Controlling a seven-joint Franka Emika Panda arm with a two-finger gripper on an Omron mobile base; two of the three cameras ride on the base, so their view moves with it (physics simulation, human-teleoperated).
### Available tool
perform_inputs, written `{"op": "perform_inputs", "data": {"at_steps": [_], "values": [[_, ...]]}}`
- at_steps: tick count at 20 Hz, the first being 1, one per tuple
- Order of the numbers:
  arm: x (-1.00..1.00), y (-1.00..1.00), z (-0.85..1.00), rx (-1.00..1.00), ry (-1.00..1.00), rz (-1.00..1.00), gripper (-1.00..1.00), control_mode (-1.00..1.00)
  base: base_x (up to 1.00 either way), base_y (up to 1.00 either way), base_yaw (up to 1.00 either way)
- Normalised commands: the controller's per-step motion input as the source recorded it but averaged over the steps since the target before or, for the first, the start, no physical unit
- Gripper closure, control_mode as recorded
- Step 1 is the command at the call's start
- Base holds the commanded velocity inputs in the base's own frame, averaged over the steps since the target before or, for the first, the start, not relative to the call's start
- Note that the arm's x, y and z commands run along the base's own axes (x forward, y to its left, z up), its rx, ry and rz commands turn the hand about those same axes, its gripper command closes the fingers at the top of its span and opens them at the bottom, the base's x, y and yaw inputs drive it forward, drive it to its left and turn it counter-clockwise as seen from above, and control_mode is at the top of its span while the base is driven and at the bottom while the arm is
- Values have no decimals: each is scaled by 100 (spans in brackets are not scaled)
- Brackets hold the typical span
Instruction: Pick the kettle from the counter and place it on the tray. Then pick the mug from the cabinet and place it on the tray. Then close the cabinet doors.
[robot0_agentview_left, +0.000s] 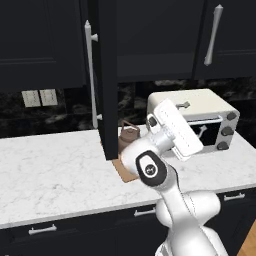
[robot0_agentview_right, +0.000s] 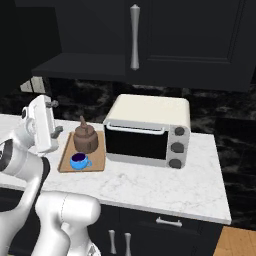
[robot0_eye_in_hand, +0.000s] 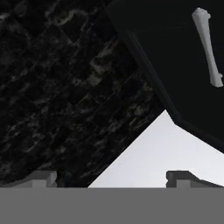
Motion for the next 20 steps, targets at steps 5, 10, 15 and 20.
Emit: {"op": "perform_inputs", "data": {"at_steps": [5,10,15,20], "values": [[-24,41,-21,-17,0,-7,-100,-100,0,0,0],[-38,36,0,-5,0,0,-100,-100,0,0,0],[-4,71,0,-4,1,0,-100,-100,0,0,0],[0,65,-11,-5,6,0,-100,-100,0,0,0]]}}
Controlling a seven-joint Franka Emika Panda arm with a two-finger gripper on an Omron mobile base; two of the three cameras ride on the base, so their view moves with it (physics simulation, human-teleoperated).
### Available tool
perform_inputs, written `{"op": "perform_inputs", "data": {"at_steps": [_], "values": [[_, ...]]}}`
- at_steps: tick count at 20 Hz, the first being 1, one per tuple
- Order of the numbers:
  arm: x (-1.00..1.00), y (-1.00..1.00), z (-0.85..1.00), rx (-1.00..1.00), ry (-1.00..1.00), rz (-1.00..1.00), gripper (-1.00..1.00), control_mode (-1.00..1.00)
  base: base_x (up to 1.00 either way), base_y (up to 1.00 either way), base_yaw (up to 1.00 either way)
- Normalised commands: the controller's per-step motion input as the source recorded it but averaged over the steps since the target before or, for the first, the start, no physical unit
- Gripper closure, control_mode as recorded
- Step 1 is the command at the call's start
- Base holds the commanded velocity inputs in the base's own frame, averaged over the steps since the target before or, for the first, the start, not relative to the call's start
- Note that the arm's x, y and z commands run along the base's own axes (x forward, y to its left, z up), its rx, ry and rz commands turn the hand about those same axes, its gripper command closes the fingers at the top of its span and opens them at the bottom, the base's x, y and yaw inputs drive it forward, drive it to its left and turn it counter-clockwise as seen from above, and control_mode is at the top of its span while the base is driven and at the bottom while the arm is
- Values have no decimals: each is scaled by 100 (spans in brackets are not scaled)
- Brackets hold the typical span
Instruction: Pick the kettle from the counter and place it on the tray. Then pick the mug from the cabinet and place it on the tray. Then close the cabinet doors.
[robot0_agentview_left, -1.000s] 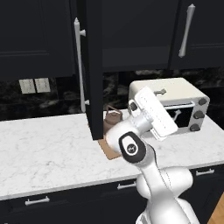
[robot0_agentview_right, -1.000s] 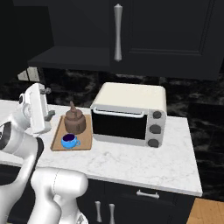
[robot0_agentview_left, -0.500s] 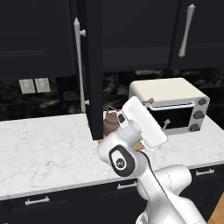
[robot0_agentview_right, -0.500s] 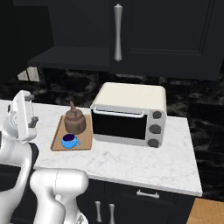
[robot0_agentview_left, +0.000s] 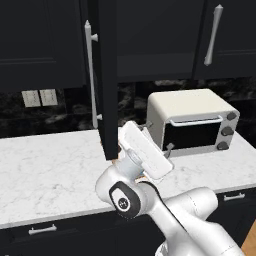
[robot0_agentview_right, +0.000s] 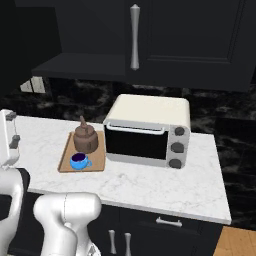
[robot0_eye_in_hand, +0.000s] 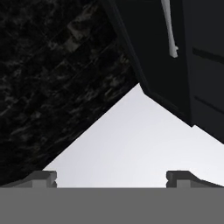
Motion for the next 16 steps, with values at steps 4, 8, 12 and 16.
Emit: {"op": "perform_inputs", "data": {"at_steps": [4,8,12,16], "values": [[2,48,-13,-1,3,0,-100,-100,0,0,0],[9,37,-13,-1,2,0,-100,-100,0,0,0],[16,50,-13,-4,4,0,-100,-100,0,0,0],[23,49,-17,-7,5,3,-100,-100,0,0,0]]}}
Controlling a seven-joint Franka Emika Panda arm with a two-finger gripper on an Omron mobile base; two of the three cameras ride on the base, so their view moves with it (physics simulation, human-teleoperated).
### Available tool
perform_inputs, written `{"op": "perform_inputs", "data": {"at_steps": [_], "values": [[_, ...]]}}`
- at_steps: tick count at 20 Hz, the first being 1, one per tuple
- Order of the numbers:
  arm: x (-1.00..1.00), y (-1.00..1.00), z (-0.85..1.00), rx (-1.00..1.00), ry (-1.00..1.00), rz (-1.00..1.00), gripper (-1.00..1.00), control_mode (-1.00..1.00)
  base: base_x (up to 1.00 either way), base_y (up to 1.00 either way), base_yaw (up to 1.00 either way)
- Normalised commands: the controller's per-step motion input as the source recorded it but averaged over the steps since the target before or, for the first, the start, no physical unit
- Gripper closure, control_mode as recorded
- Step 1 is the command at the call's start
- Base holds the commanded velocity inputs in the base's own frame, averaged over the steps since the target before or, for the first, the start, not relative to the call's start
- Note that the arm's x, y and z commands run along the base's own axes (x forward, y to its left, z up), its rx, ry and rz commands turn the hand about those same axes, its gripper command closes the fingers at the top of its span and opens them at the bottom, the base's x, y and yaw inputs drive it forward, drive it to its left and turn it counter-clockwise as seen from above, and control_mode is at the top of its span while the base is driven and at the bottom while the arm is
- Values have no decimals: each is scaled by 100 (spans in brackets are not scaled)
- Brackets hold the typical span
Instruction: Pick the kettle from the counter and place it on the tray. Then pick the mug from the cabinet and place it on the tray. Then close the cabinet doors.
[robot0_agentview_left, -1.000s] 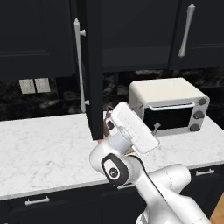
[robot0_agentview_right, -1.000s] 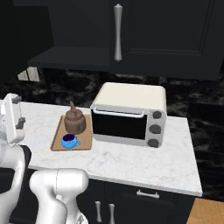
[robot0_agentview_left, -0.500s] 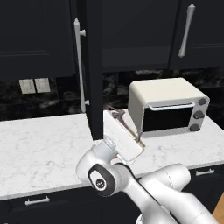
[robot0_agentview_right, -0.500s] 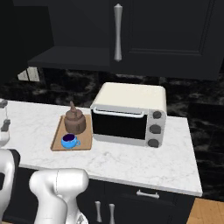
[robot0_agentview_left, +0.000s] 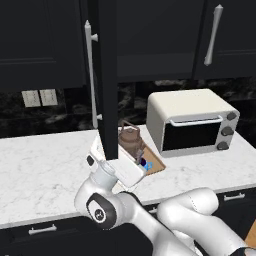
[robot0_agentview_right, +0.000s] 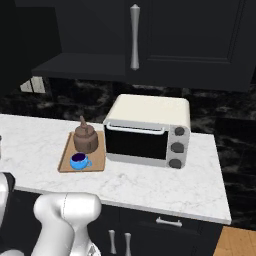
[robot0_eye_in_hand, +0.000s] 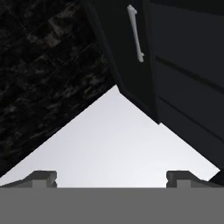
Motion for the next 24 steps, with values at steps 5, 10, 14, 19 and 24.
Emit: {"op": "perform_inputs", "data": {"at_steps": [5,10,14,19,24], "values": [[28,29,-22,-2,3,8,-100,-100,0,0,0],[35,30,-16,0,6,10,-100,-100,0,0,0],[34,41,-14,0,7,12,-100,-100,0,0,0],[27,50,-13,0,7,10,-100,-100,0,0,0],[24,50,-10,0,7,8,-100,-100,0,0,0]]}}
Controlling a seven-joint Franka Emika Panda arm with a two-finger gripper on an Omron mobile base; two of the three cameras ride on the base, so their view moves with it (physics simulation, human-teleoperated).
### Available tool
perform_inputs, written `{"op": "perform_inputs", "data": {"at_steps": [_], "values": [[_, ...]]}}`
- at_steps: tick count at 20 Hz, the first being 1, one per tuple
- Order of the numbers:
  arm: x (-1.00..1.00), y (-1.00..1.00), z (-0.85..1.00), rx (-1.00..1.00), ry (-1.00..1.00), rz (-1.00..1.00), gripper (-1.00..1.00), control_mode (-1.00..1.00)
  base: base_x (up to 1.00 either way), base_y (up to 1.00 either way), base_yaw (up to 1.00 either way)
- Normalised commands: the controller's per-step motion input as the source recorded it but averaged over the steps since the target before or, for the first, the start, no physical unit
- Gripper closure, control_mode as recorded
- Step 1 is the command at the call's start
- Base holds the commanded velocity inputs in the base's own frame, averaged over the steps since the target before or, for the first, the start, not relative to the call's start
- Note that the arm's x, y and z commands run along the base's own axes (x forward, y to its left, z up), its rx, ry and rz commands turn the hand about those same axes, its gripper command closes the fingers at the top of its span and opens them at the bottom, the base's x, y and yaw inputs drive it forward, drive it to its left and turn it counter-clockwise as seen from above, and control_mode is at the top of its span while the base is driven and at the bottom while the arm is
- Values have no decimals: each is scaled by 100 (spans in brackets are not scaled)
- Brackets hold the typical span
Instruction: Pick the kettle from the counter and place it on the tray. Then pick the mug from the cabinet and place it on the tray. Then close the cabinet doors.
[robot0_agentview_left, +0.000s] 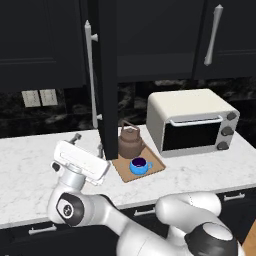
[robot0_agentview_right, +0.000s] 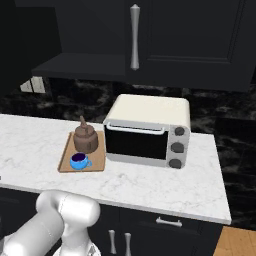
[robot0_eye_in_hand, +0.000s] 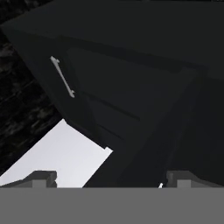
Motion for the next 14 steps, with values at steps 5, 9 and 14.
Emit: {"op": "perform_inputs", "data": {"at_steps": [5,9,14], "values": [[8,42,-2,0,2,1,-100,-100,0,0,0],[0,28,0,2,0,0,-100,-100,0,0,0],[0,12,10,4,0,0,-100,-100,0,0,0]]}}
